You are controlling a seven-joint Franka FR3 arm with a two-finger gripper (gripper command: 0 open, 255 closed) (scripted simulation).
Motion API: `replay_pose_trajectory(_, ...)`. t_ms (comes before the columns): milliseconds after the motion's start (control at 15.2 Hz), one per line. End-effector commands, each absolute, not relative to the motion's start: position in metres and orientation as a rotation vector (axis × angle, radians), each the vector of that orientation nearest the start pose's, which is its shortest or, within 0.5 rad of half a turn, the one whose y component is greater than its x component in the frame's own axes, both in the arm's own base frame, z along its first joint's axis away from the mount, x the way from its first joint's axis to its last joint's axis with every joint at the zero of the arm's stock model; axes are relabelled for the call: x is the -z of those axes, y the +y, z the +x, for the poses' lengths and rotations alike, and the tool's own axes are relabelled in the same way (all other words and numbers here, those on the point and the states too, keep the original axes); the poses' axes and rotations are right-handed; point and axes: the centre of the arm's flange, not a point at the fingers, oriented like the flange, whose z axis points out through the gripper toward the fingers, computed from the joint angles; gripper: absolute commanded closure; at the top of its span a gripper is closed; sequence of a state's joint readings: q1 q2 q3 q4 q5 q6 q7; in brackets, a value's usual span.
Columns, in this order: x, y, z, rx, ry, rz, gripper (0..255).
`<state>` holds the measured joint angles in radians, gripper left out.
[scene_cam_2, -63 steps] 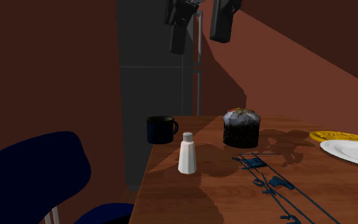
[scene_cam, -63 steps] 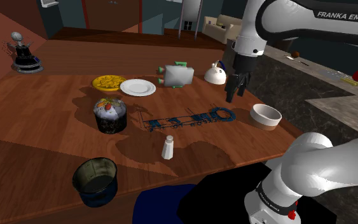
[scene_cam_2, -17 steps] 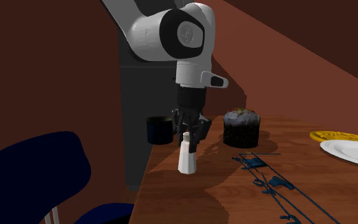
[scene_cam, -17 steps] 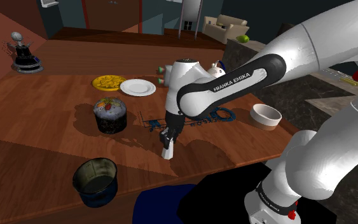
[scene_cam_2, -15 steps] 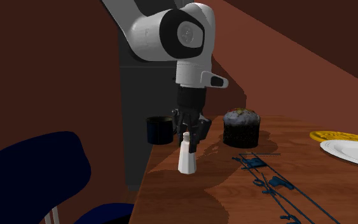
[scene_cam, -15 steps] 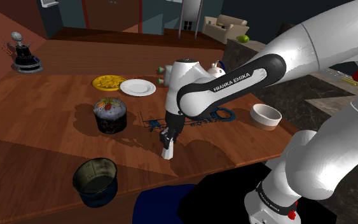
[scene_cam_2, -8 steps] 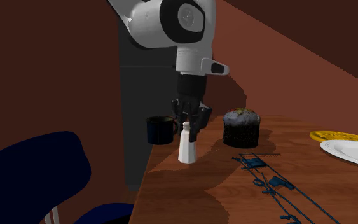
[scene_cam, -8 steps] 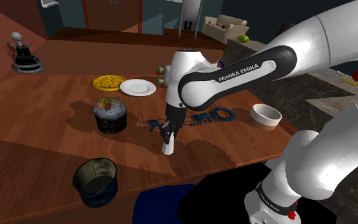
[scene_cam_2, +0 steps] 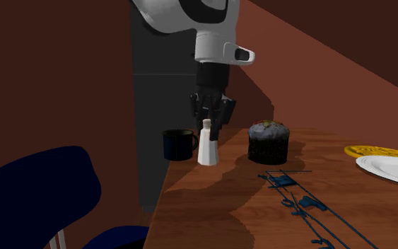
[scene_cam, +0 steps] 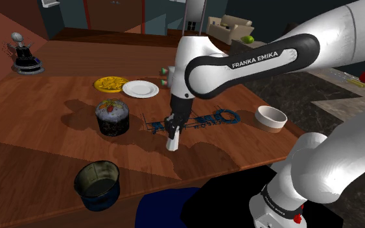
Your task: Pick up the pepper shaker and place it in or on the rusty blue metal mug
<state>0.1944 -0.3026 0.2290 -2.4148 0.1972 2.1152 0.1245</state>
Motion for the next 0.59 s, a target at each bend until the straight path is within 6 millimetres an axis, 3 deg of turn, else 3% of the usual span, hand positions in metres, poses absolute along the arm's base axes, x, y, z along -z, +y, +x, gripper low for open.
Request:
replay_pose_trajectory(0,-0.433,0.193,0.403,-0.043,-0.283,-3.031,255)
replay_pose_trajectory(528,-0.476,0.193,0.403,-0.043,-0.283,-3.031,255)
